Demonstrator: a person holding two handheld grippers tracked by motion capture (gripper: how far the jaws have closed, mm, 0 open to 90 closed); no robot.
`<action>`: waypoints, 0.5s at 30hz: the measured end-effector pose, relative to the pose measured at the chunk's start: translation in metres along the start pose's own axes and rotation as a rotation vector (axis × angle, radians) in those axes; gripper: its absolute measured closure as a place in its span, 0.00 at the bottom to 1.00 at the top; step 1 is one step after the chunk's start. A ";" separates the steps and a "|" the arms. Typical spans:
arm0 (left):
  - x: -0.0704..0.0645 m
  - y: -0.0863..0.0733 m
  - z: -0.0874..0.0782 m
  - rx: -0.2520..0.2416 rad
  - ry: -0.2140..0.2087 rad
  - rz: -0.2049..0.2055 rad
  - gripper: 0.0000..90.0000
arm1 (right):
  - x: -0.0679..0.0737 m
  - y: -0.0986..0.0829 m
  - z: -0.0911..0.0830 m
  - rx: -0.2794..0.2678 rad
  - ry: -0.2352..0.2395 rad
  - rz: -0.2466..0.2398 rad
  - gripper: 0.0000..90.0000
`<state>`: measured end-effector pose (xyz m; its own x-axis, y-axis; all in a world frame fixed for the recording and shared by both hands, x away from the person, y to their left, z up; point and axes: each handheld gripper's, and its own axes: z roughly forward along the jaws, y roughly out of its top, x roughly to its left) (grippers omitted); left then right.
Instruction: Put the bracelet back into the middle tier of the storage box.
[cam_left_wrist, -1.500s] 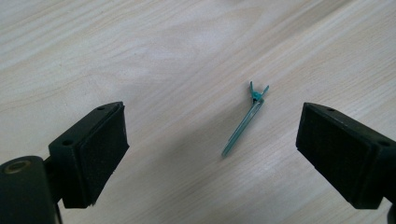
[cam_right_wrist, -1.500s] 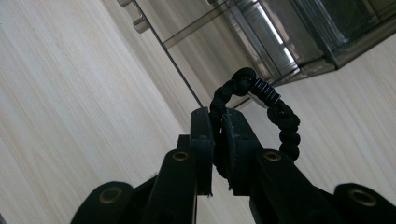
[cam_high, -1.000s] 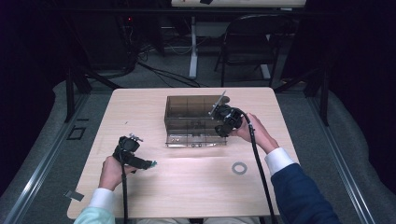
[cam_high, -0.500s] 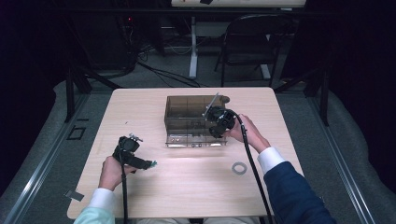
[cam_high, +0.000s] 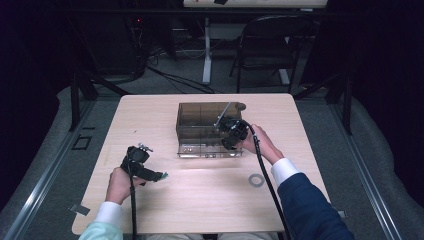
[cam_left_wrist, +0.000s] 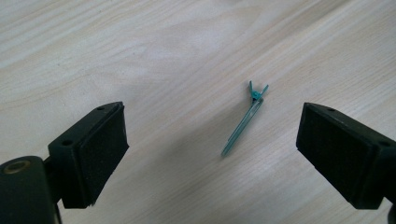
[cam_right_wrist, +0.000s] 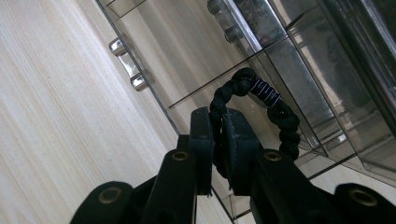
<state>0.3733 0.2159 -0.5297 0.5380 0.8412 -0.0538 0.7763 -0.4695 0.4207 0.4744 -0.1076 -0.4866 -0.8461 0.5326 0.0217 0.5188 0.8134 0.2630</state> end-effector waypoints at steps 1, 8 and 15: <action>0.000 0.000 0.000 0.000 0.000 0.000 0.10 | 0.000 0.000 0.002 -0.009 0.001 0.008 0.93; 0.000 0.000 0.000 0.000 0.001 0.000 0.10 | -0.002 -0.001 0.007 -0.006 0.009 0.020 0.92; 0.001 0.000 0.000 0.001 0.000 -0.001 0.10 | -0.004 -0.002 0.014 0.004 0.015 0.032 0.91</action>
<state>0.3734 0.2165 -0.5297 0.5376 0.8414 -0.0544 0.7770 -0.4693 0.4196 0.4788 -0.1080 -0.5006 -0.8306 0.5551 0.0445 0.5463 0.7968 0.2583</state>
